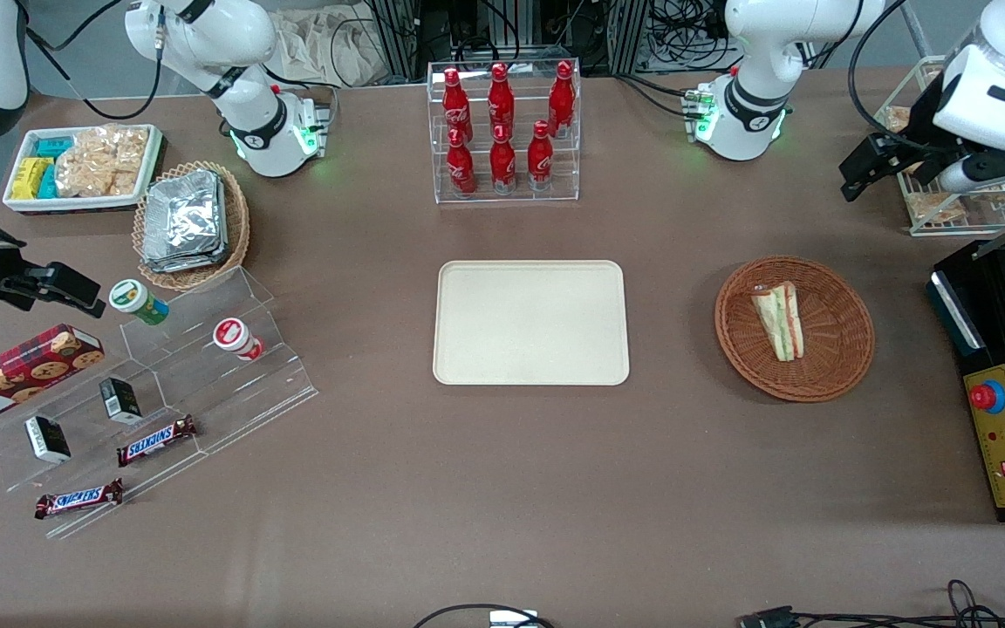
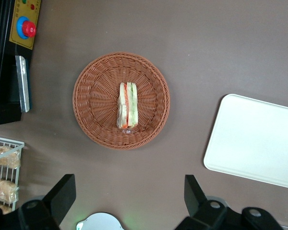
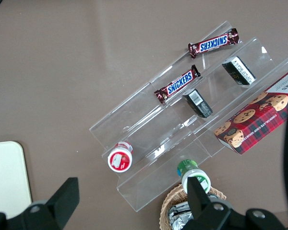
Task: Place sandwich from basket to tray
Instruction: 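Move the left gripper over the wrapped sandwich in the wicker basket, then lower the open left gripper around the sandwich and close it, then lift the sandwich out of the basket and carry it toward the tray, then lower the held sandwich onto the cream tray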
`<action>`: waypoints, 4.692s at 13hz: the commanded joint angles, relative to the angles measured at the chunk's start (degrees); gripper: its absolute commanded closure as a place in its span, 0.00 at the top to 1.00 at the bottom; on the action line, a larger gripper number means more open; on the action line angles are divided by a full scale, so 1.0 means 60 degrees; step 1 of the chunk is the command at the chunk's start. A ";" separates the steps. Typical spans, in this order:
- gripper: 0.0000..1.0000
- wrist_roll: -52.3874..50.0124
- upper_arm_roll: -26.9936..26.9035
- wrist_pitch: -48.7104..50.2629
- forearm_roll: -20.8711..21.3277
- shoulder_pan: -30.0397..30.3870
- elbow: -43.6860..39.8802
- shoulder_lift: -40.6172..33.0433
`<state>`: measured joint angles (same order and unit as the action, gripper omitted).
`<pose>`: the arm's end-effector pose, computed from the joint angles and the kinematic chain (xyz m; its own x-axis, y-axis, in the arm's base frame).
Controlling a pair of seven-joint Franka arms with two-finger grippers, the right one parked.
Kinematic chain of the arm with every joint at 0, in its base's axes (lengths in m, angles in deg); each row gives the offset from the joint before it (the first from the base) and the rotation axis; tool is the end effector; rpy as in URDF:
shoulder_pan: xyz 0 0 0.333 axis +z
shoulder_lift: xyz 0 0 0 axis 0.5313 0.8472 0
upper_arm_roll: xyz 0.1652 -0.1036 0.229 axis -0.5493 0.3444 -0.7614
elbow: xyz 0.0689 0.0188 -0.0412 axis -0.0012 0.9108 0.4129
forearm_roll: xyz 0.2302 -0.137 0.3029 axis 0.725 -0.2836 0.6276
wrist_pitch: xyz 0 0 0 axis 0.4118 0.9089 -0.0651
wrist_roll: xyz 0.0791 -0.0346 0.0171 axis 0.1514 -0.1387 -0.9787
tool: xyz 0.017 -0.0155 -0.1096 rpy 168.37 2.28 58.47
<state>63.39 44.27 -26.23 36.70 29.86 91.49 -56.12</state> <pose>0.4756 -0.0631 0.6215 0.9761 0.2174 -0.0012 0.2173 -0.9759 -0.0216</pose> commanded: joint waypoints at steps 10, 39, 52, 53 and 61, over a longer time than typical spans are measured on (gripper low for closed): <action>1.00 -0.0120 -0.0053 -0.1983 0.0005 0.0342 0.2122 0.0464; 0.05 -0.0530 -0.0024 -0.8079 0.0913 0.0563 0.5837 0.2960; 0.05 0.1478 0.1815 0.0850 -0.0464 0.0357 -0.1867 0.1606; 0.05 0.1158 0.2590 0.0821 -0.0464 0.0401 -0.2014 0.1708; 0.07 -0.2419 0.5294 0.0165 -0.0215 0.0313 -0.2693 0.3744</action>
<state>50.76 75.65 -23.73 34.55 31.59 75.34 -36.17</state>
